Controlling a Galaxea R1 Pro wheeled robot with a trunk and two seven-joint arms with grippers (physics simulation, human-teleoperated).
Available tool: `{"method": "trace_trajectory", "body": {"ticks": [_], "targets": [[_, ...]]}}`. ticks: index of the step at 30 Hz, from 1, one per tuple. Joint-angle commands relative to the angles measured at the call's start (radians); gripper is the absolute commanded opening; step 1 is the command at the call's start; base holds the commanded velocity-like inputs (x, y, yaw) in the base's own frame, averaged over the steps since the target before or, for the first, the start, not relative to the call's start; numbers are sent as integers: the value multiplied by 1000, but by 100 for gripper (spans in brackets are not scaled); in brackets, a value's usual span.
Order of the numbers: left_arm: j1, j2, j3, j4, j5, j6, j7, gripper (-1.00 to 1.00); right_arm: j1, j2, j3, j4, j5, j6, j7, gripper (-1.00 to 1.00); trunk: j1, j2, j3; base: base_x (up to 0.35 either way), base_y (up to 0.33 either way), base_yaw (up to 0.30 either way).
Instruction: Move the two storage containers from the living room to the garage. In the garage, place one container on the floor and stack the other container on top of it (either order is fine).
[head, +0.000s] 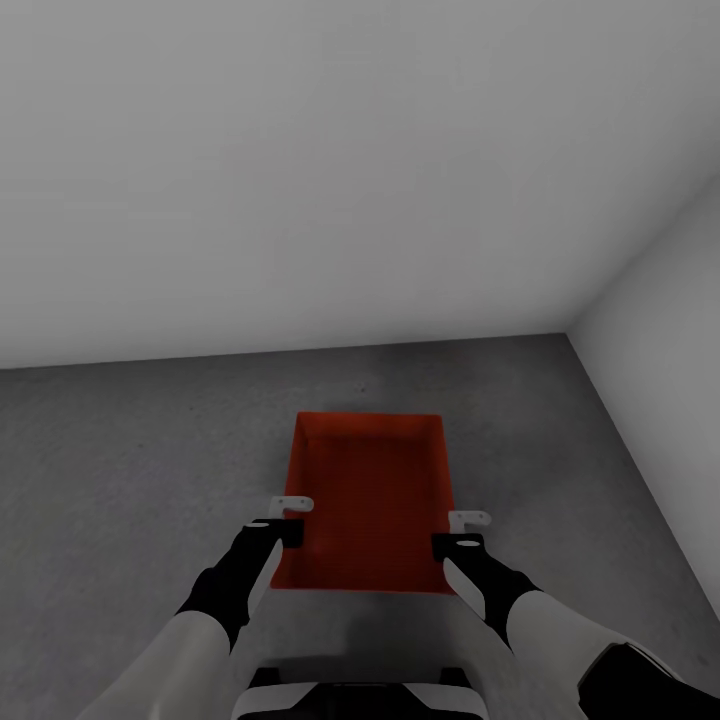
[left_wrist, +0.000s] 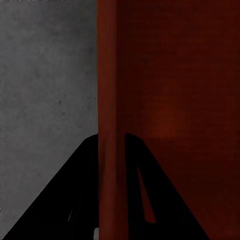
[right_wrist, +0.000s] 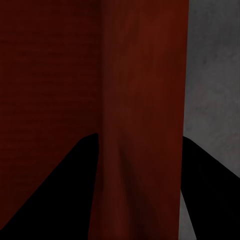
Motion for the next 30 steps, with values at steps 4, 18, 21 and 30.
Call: {"method": "trace_trajectory", "body": {"ticks": [4, 18, 21, 30], "targets": [[1, -2, -11, 0, -36, 9, 23, -100, -1, 10, -9, -13, 12, 10, -32, -100, 0, -1, -1, 10, 2, 0], [1, -2, -11, 0, -36, 9, 23, -100, -1, 11, -9, -13, 12, 10, -32, -100, 0, -1, -1, 1, 0, 0], [1, -2, -11, 0, -36, 9, 22, -100, -1, 11, -9, -13, 12, 10, -32, -100, 0, -1, -1, 0, 0, 0], [1, -2, -11, 0, -36, 11, 19, -100, -1, 10, -9, -13, 12, 10, -32, -100, 0, -1, -1, 0, 0, 0]]}}
